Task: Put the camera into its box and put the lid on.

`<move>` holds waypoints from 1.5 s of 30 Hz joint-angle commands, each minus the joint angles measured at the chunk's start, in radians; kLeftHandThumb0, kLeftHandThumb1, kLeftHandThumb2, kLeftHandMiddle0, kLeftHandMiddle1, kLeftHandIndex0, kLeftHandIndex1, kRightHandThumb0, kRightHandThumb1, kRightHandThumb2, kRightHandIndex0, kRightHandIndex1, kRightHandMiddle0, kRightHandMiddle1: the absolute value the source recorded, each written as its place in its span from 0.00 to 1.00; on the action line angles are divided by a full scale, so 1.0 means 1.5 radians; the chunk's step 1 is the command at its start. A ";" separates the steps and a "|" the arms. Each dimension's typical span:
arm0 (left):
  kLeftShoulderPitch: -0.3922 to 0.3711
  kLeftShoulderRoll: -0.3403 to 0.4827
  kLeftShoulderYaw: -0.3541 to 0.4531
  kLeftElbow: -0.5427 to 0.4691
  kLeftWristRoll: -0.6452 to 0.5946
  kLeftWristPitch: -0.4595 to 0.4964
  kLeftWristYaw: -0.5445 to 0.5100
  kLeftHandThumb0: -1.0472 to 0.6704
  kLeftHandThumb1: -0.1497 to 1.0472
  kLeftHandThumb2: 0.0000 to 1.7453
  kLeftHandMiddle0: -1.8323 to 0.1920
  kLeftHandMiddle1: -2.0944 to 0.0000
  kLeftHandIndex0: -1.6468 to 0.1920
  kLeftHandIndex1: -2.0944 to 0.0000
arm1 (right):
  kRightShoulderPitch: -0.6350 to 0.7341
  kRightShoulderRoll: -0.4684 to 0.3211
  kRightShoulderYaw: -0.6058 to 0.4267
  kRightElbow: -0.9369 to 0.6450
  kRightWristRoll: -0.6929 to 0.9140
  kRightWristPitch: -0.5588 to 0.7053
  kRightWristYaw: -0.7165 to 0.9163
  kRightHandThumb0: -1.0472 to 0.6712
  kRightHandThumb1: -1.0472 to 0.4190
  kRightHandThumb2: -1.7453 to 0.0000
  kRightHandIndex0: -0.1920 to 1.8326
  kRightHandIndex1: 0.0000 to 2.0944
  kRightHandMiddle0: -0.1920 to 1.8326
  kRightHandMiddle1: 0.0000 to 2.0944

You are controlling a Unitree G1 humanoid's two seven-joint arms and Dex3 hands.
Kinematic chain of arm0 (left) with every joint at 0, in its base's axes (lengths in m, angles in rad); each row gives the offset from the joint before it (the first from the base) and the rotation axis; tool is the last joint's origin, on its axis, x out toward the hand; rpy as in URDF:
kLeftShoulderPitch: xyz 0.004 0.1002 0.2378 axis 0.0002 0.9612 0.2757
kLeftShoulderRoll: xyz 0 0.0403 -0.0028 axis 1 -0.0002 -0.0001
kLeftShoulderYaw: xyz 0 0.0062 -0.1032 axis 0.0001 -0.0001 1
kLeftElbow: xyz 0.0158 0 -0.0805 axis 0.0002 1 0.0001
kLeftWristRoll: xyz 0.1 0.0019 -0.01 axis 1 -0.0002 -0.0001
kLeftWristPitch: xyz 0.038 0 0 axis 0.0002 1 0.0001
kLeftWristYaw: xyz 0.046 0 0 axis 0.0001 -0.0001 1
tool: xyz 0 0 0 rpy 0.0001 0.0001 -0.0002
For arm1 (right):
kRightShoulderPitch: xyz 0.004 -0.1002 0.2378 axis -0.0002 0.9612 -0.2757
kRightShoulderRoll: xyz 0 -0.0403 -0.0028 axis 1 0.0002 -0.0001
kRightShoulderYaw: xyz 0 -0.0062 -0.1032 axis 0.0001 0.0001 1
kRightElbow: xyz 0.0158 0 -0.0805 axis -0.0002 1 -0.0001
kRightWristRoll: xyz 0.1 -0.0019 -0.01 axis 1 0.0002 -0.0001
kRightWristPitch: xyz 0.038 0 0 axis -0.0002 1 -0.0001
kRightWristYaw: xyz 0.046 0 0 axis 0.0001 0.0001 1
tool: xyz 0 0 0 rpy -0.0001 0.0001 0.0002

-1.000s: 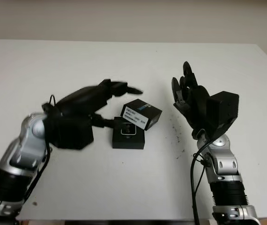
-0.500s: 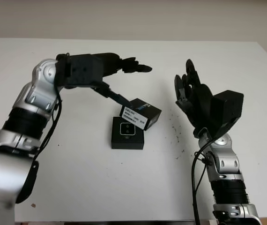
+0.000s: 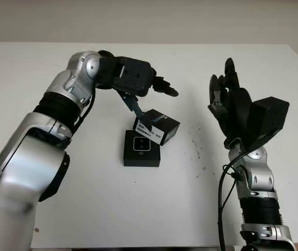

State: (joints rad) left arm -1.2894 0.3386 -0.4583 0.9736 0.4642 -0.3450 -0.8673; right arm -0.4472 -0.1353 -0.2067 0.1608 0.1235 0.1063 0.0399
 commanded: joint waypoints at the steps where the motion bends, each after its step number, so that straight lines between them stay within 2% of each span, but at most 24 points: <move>1: -0.033 -0.008 -0.010 0.016 0.012 -0.004 0.000 0.11 0.75 0.03 1.00 0.47 0.83 0.91 | -0.014 -0.011 -0.009 -0.002 0.005 -0.006 -0.004 0.26 0.00 0.67 0.00 0.00 0.00 0.00; 5: -0.045 -0.019 -0.034 0.037 0.041 -0.009 -0.010 0.10 0.77 0.03 1.00 0.61 0.85 0.91 | -0.006 -0.019 -0.005 -0.014 -0.001 0.002 -0.007 0.27 0.00 0.65 0.00 0.00 0.00 0.00; 13: -0.039 -0.032 -0.061 0.071 0.082 -0.037 0.028 0.14 0.78 0.03 1.00 0.68 0.85 0.91 | 0.002 -0.010 0.007 -0.019 -0.001 -0.006 -0.013 0.28 0.00 0.64 0.00 0.00 0.00 0.00; 18: -0.037 -0.040 -0.063 0.100 0.092 -0.039 0.055 0.15 0.77 0.03 1.00 0.69 0.86 0.91 | 0.003 -0.005 0.007 -0.017 0.000 -0.015 -0.017 0.28 0.00 0.64 0.00 0.00 0.00 0.00; 25: -0.038 -0.052 -0.038 0.135 0.067 0.000 0.061 0.15 0.77 0.03 1.00 0.70 0.87 0.91 | 0.007 -0.001 0.007 -0.021 0.007 -0.010 -0.021 0.28 0.00 0.65 0.00 0.00 0.00 0.00; 30: -0.039 -0.054 -0.029 0.147 0.057 0.010 0.070 0.17 0.78 0.03 1.00 0.74 0.88 0.91 | 0.008 -0.005 0.011 -0.020 0.004 -0.011 -0.016 0.28 0.00 0.64 0.00 0.00 0.00 0.00; 38: -0.042 -0.059 -0.027 0.159 0.052 0.013 0.063 0.16 0.80 0.03 0.97 0.81 0.89 0.91 | 0.010 -0.006 0.013 -0.020 -0.002 -0.013 -0.019 0.28 0.00 0.64 0.00 0.00 0.00 0.00; 45: -0.046 -0.062 -0.036 0.165 0.061 0.013 0.060 0.17 0.78 0.03 1.00 0.74 0.90 0.87 | 0.011 -0.002 0.012 -0.026 0.004 -0.012 -0.021 0.28 0.00 0.65 0.00 0.00 0.00 0.00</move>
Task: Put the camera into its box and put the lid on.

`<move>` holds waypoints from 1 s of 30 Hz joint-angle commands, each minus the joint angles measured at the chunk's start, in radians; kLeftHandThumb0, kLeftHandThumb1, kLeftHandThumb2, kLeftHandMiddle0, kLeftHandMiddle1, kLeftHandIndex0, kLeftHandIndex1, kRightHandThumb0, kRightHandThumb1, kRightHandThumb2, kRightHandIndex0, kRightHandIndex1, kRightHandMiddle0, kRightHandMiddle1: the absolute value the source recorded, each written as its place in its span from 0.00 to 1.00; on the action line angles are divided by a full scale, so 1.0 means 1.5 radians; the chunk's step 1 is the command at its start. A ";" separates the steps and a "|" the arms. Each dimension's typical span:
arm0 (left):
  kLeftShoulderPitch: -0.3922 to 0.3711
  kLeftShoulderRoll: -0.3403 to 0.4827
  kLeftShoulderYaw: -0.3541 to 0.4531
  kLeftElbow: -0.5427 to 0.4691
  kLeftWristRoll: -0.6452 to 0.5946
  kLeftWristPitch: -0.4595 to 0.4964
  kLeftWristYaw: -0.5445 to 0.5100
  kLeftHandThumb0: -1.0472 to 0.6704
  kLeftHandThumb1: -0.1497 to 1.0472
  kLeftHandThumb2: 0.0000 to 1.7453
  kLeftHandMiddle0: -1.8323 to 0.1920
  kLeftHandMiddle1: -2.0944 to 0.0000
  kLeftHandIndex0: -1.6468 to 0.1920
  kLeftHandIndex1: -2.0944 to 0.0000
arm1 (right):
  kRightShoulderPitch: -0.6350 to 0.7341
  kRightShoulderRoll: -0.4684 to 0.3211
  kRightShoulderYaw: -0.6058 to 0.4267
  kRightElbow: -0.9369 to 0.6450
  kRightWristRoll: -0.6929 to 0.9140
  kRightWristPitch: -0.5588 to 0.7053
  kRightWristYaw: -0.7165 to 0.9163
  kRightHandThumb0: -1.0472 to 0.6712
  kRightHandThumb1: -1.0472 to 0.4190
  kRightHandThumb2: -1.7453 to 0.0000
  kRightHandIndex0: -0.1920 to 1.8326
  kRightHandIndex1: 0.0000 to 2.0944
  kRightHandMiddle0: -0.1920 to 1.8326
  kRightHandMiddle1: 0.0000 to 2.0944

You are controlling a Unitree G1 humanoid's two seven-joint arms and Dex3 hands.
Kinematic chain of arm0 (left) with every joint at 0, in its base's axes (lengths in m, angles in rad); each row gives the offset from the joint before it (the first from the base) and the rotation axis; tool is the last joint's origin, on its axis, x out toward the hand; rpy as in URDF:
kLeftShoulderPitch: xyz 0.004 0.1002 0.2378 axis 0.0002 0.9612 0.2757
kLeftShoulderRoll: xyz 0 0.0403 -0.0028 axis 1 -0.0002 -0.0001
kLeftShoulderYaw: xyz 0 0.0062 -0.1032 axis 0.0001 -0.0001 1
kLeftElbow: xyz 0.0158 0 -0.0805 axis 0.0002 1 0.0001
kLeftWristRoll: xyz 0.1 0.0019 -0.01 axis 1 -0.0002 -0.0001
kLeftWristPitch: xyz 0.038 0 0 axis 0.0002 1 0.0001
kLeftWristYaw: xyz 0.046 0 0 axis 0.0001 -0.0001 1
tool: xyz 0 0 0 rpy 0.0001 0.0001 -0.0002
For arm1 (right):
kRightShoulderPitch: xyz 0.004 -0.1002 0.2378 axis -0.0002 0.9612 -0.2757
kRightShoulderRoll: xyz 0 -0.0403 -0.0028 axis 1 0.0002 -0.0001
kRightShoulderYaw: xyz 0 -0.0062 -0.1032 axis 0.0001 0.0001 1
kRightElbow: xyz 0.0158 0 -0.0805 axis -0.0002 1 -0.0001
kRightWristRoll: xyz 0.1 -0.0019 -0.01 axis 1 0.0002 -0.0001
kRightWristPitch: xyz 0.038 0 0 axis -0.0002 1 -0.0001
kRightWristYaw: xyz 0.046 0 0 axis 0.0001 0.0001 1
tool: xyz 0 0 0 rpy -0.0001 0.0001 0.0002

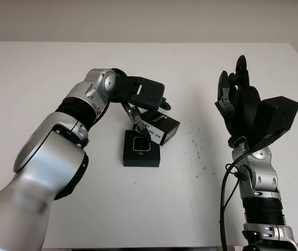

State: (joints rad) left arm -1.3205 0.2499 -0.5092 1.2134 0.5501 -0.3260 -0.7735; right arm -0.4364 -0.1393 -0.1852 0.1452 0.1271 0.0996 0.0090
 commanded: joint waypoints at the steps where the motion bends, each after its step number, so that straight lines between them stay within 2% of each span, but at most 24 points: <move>1: -0.027 -0.003 -0.004 0.006 0.006 0.000 -0.004 0.16 0.78 0.03 1.00 0.76 0.90 0.87 | 0.004 0.001 -0.002 -0.018 0.002 -0.005 -0.001 0.28 0.00 0.64 0.00 0.00 0.00 0.00; 10: -0.022 -0.005 -0.028 -0.003 0.044 -0.019 0.025 0.17 0.77 0.03 1.00 0.68 0.88 0.79 | 0.003 0.000 -0.001 -0.014 0.001 -0.006 -0.005 0.28 0.00 0.64 0.00 0.00 0.00 0.00; 14: -0.019 -0.008 -0.033 -0.011 0.053 -0.023 0.035 0.20 0.76 0.03 0.93 0.80 0.89 0.74 | 0.004 0.002 -0.002 -0.020 0.005 -0.004 -0.006 0.28 0.00 0.65 0.00 0.00 0.00 0.00; 22: -0.010 -0.011 -0.028 -0.019 0.054 -0.017 0.045 0.25 0.80 0.04 0.85 0.79 0.89 0.72 | 0.003 0.001 -0.002 -0.015 0.003 -0.007 -0.008 0.28 0.00 0.65 0.00 0.00 0.00 0.00; 24: -0.009 -0.010 -0.027 -0.020 0.052 -0.016 0.047 0.26 0.82 0.03 0.83 0.75 0.88 0.69 | 0.002 0.002 -0.003 -0.014 0.004 -0.007 -0.009 0.28 0.00 0.65 0.00 0.00 0.00 0.00; 28: -0.003 -0.008 -0.024 -0.024 0.048 -0.023 0.056 0.28 0.88 0.03 0.86 0.51 0.87 0.57 | 0.002 0.000 -0.001 -0.014 0.001 -0.003 -0.010 0.27 0.00 0.66 0.00 0.00 0.00 0.00; 30: 0.000 -0.007 -0.023 -0.027 0.045 -0.031 0.063 0.30 0.90 0.04 0.85 0.44 0.85 0.53 | 0.001 0.002 -0.002 -0.012 0.002 -0.008 -0.012 0.27 0.00 0.67 0.00 0.00 0.00 0.00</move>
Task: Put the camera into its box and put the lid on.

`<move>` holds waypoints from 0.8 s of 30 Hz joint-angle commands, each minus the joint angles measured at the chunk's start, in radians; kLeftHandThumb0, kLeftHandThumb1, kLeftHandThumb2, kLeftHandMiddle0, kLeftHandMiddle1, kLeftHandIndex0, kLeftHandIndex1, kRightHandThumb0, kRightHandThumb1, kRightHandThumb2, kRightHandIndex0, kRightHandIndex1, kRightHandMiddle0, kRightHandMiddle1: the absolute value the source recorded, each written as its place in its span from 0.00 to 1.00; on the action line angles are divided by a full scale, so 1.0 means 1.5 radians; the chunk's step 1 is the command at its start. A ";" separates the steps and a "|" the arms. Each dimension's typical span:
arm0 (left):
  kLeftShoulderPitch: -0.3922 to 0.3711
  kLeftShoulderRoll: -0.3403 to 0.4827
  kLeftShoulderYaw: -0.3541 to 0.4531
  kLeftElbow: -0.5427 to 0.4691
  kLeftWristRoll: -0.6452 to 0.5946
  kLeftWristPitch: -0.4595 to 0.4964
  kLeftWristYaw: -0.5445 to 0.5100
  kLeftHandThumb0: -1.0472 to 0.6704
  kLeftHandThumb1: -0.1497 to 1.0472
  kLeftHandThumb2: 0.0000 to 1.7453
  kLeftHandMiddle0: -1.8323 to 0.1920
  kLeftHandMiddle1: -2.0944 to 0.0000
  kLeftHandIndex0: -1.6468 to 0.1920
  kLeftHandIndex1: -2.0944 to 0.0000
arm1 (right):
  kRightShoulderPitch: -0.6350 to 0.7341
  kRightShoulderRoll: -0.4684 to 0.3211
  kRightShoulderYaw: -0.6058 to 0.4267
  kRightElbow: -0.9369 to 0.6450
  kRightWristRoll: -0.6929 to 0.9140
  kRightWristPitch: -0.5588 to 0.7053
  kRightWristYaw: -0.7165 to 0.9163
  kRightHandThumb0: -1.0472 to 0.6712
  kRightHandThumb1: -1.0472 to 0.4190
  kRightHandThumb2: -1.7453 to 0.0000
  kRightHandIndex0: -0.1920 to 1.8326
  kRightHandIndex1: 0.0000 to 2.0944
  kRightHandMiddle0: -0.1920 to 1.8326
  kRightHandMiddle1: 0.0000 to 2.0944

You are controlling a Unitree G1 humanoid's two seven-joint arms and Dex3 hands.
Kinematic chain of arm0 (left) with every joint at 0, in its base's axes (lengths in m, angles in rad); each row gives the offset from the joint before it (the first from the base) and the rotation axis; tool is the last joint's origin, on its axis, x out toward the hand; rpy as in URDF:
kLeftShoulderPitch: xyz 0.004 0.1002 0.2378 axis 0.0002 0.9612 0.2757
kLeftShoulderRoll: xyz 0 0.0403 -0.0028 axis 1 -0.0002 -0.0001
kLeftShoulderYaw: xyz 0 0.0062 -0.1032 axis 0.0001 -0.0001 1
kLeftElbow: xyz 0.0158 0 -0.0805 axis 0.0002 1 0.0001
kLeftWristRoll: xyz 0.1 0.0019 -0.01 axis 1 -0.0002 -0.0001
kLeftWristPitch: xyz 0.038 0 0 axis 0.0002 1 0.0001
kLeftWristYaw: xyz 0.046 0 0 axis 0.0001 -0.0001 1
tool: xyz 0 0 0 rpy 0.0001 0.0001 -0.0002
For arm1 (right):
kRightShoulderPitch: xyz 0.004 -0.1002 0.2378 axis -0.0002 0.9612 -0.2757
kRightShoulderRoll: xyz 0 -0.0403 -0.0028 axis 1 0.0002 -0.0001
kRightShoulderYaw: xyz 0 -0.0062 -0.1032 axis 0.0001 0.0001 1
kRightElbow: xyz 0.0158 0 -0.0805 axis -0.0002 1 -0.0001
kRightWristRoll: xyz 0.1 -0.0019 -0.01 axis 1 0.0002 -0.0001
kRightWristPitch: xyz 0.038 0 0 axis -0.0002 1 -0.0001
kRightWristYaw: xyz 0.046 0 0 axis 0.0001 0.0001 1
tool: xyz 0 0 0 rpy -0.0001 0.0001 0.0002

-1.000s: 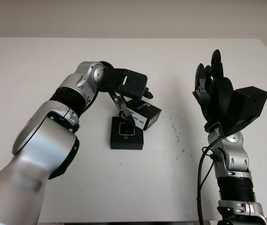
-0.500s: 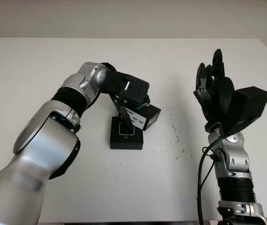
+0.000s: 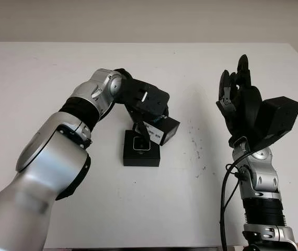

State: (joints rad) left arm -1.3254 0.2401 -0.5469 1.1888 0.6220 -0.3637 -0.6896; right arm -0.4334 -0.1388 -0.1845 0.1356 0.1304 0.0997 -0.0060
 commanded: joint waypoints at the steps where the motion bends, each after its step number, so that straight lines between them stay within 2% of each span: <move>1: 0.005 0.001 0.004 -0.012 -0.005 -0.008 0.009 0.30 0.91 0.04 0.84 0.42 0.83 0.52 | -0.002 0.002 -0.003 -0.005 0.001 -0.010 -0.001 0.27 0.00 0.67 0.00 0.00 0.00 0.00; 3: 0.012 0.003 0.010 -0.017 -0.013 -0.017 0.016 0.33 0.94 0.04 0.80 0.39 0.79 0.48 | -0.002 0.001 -0.002 -0.005 0.000 -0.011 -0.001 0.28 0.00 0.66 0.00 0.00 0.00 0.00; 6: 0.023 0.008 0.026 -0.024 -0.034 -0.033 0.027 0.37 0.96 0.03 0.74 0.28 0.76 0.40 | -0.002 0.000 -0.002 -0.006 0.001 -0.009 0.001 0.28 0.00 0.66 0.00 0.00 0.00 0.00; 11: 0.031 0.020 0.031 -0.048 -0.046 -0.032 0.020 0.37 0.95 0.03 0.75 0.28 0.77 0.31 | -0.003 0.003 -0.002 -0.006 0.003 -0.009 -0.001 0.28 0.00 0.66 0.00 0.00 0.00 0.00; 15: 0.034 0.039 0.030 -0.076 -0.046 -0.029 -0.001 0.36 0.94 0.03 0.74 0.26 0.74 0.29 | -0.002 -0.002 -0.001 -0.007 0.001 -0.010 0.006 0.28 0.00 0.64 0.00 0.00 0.00 0.00; 20: 0.050 0.070 0.040 -0.121 -0.058 -0.033 -0.011 0.36 0.94 0.03 0.66 0.28 0.73 0.31 | -0.005 -0.002 -0.001 -0.001 -0.004 -0.013 0.003 0.28 0.00 0.65 0.00 0.00 0.00 0.00; 24: 0.080 0.098 0.066 -0.176 -0.082 -0.020 -0.005 0.37 0.97 0.03 0.68 0.17 0.73 0.28 | -0.006 0.000 -0.004 0.002 0.002 -0.012 0.006 0.28 0.00 0.65 0.00 0.00 0.00 0.00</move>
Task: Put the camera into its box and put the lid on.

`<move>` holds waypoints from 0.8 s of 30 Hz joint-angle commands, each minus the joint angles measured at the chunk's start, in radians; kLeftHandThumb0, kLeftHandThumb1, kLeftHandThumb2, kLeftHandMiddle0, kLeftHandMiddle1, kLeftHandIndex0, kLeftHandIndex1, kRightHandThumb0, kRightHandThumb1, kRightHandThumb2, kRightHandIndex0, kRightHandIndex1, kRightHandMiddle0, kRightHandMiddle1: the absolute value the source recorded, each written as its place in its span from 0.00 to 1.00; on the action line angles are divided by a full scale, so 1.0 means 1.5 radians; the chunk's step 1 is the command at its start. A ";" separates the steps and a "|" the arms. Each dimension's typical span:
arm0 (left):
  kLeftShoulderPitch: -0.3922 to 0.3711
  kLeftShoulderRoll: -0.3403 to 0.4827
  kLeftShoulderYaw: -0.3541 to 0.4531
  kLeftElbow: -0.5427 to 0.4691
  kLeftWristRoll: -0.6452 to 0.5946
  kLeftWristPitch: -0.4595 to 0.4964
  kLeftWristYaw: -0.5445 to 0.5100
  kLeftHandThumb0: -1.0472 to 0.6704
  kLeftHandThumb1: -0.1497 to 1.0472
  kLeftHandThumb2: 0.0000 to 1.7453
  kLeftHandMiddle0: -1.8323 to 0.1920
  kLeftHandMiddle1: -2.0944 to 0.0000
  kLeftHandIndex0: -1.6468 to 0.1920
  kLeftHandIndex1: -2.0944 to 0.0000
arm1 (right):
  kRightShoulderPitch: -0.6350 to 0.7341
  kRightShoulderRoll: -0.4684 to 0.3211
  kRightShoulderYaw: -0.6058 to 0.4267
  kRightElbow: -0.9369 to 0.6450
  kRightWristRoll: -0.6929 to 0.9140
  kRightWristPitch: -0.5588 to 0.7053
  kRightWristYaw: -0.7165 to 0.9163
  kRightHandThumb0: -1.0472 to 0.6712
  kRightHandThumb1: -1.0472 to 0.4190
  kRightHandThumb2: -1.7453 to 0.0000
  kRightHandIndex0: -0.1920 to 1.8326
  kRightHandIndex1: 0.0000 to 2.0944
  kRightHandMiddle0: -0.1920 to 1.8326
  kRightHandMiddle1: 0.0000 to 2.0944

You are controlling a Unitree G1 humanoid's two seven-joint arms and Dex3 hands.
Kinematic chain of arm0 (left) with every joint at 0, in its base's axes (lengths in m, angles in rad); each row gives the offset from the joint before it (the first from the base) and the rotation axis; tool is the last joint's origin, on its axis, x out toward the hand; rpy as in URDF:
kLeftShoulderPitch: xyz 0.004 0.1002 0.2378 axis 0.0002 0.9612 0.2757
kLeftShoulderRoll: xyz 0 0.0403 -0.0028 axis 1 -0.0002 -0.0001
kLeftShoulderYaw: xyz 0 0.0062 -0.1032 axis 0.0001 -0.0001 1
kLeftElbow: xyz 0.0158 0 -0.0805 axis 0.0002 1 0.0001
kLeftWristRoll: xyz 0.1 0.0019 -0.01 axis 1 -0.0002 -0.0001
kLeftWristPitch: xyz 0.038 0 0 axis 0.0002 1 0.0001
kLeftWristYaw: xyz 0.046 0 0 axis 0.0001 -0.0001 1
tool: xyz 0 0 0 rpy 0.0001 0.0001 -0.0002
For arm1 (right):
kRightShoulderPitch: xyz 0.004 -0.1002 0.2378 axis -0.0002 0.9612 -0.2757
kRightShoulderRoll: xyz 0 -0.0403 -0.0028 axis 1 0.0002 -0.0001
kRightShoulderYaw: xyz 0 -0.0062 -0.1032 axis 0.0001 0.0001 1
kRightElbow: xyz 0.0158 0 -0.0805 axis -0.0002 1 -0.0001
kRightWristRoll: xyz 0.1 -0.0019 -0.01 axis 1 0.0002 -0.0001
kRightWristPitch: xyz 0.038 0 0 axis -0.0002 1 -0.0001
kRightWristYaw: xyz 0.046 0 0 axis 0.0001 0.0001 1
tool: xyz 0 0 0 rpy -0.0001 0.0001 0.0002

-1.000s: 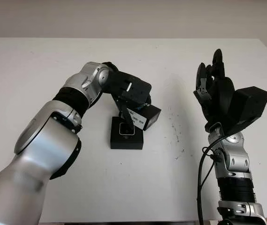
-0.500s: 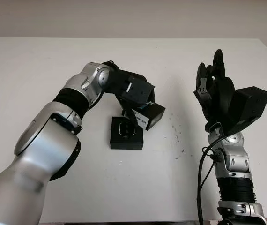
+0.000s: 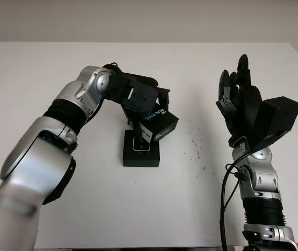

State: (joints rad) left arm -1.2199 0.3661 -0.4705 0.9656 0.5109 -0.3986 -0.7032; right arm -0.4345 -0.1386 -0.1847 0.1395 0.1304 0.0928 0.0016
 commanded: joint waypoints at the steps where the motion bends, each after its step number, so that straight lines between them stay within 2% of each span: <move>1: 0.023 0.025 0.024 -0.052 -0.013 0.011 0.010 0.37 0.98 0.04 0.70 0.17 0.73 0.28 | -0.005 0.000 -0.003 -0.001 0.003 -0.007 0.002 0.28 0.00 0.65 0.00 0.00 0.00 0.00; 3: 0.064 0.049 0.046 -0.133 -0.016 0.058 0.020 0.38 0.99 0.04 0.74 0.17 0.74 0.28 | -0.004 -0.001 -0.003 0.000 0.003 -0.007 0.003 0.28 0.00 0.65 0.00 0.00 0.00 0.00; 8: 0.165 0.092 0.082 -0.330 -0.011 0.192 0.012 0.40 1.00 0.09 0.71 0.19 0.75 0.30 | -0.003 -0.005 -0.002 0.001 0.001 0.003 0.005 0.27 0.00 0.66 0.00 0.00 0.00 0.00; 13: 0.255 0.124 0.129 -0.482 -0.050 0.296 -0.024 0.41 1.00 0.09 0.71 0.19 0.76 0.27 | 0.001 0.003 0.008 -0.012 -0.002 0.021 0.000 0.29 0.00 0.65 0.00 0.00 0.00 0.00; 18: 0.313 0.141 0.170 -0.588 -0.106 0.379 -0.051 0.40 1.00 0.10 0.70 0.14 0.76 0.24 | 0.003 0.008 0.014 -0.002 -0.004 0.008 0.001 0.31 0.00 0.64 0.00 0.00 0.00 0.00; 21: 0.334 0.151 0.178 -0.630 -0.118 0.405 -0.055 0.40 1.00 0.10 0.70 0.13 0.76 0.24 | 0.003 0.006 0.016 0.003 -0.007 0.001 0.006 0.32 0.00 0.63 0.00 0.00 0.00 0.00; 24: 0.350 0.158 0.176 -0.672 -0.113 0.459 -0.059 0.41 1.00 0.10 0.71 0.15 0.75 0.23 | 0.006 0.002 0.019 0.003 -0.012 -0.006 0.015 0.31 0.00 0.63 0.00 0.00 0.00 0.00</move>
State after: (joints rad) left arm -0.7039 0.5902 -0.2142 -0.0105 0.3431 0.2687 -0.7870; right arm -0.4313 -0.1272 -0.1620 0.1435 0.1171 0.0996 0.0191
